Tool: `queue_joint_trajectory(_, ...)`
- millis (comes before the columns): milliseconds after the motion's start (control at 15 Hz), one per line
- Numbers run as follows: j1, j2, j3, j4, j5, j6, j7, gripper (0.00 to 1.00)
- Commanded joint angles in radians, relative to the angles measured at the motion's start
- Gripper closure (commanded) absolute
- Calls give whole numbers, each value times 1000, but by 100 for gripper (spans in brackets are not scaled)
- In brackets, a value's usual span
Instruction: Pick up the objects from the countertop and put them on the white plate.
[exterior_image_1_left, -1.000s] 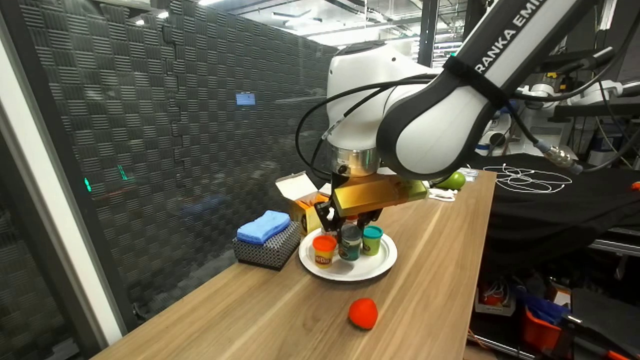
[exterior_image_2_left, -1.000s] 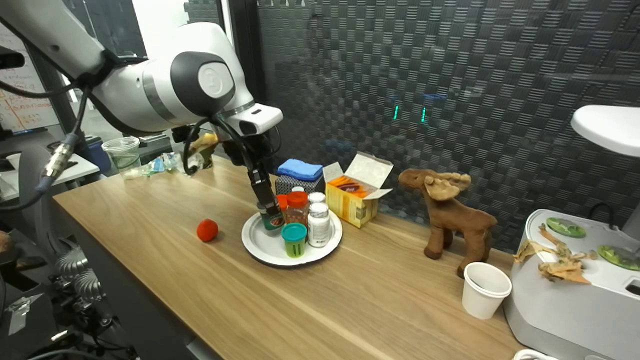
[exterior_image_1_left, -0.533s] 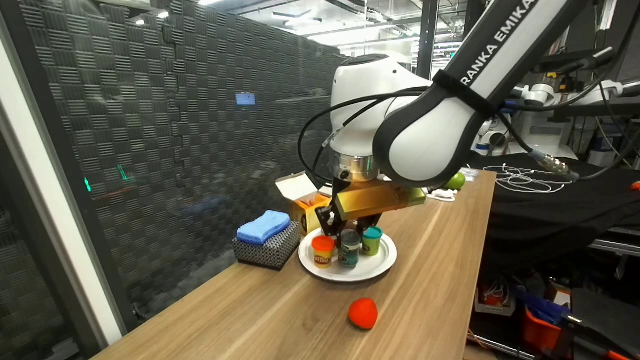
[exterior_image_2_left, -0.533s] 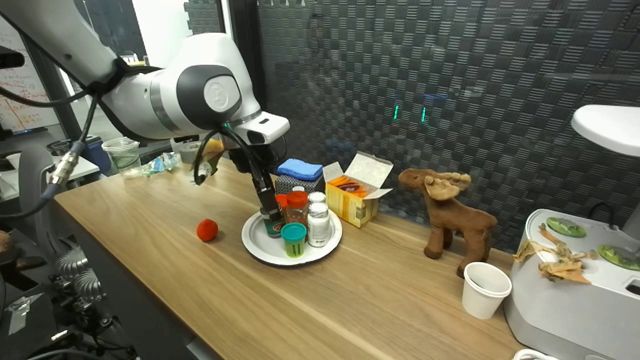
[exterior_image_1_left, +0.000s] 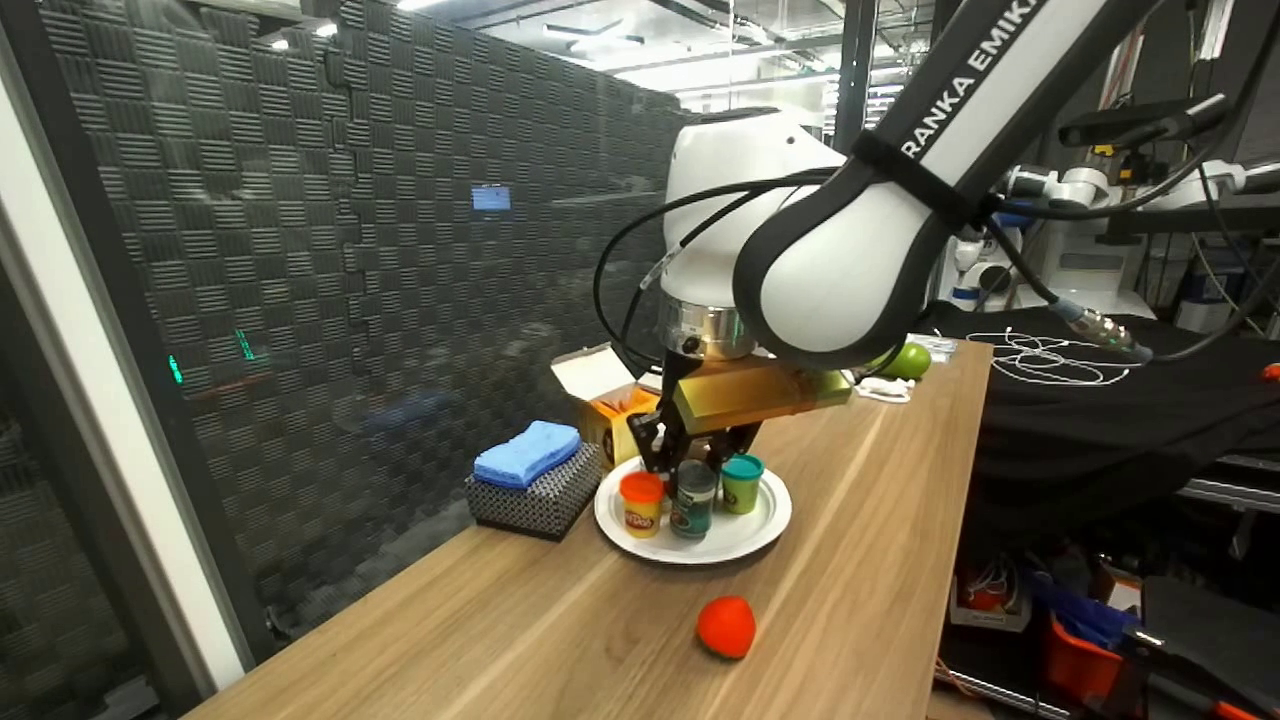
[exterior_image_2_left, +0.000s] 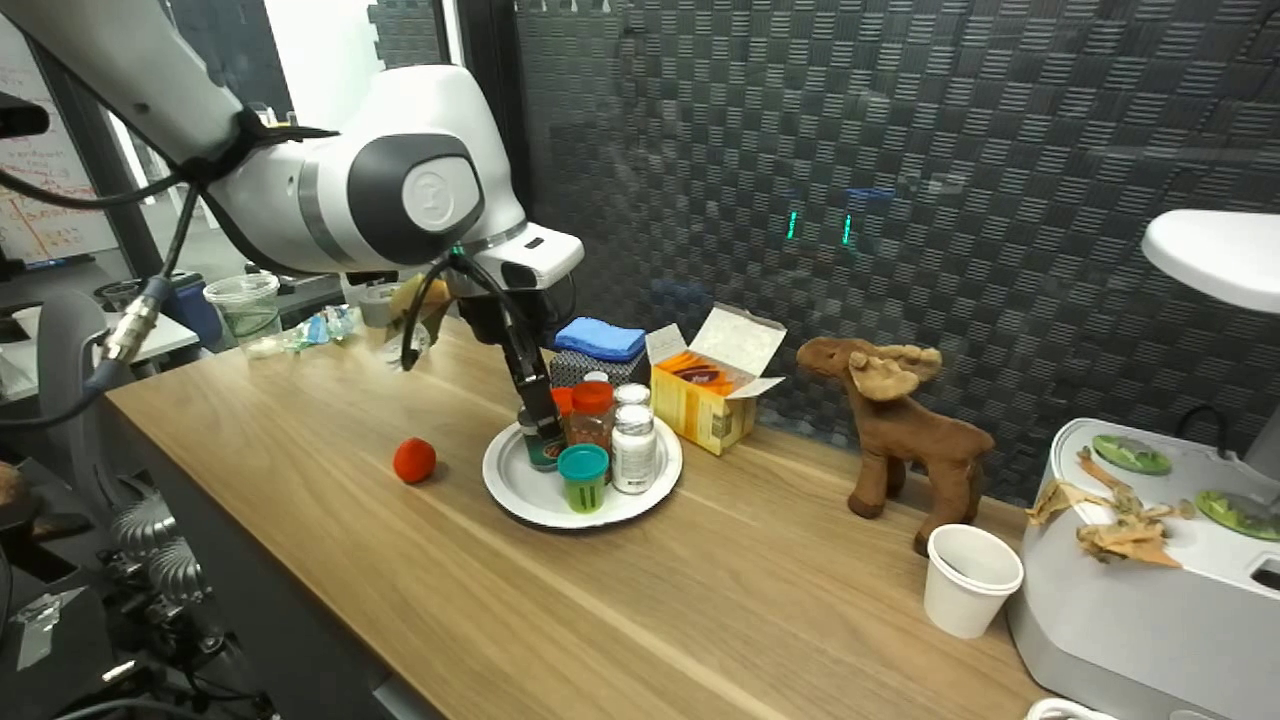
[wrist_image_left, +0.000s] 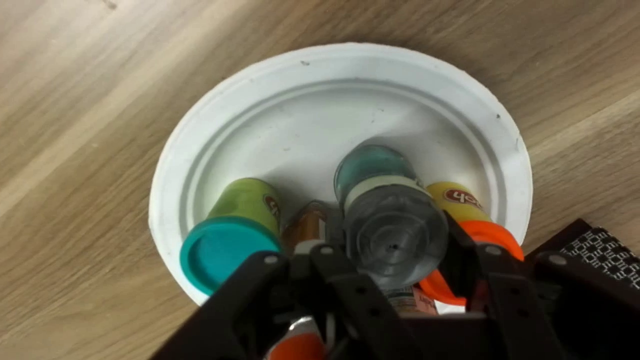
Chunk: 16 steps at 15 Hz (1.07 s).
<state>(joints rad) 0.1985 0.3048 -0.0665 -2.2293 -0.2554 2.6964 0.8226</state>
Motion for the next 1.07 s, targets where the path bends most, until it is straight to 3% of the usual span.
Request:
queue_joint_trajectory(0, -6, 10, 20, 13, 49, 9, -61, 73)
queue_joint_trajectory(200, -4, 16, 27, 18, 65, 4, -85, 73)
queue_joint_trajectory(267, -1, 16, 24, 18, 64, 3, -87, 47)
queue_joint_trajectory(333, 2, 14, 21, 17, 61, 4, -85, 29)
queue_joint_trajectory(600, 6, 6, 10, 7, 58, 26, -64, 1)
queue_joint_trajectory(1000, 21, -27, 0, -22, 52, 58, -43, 0)
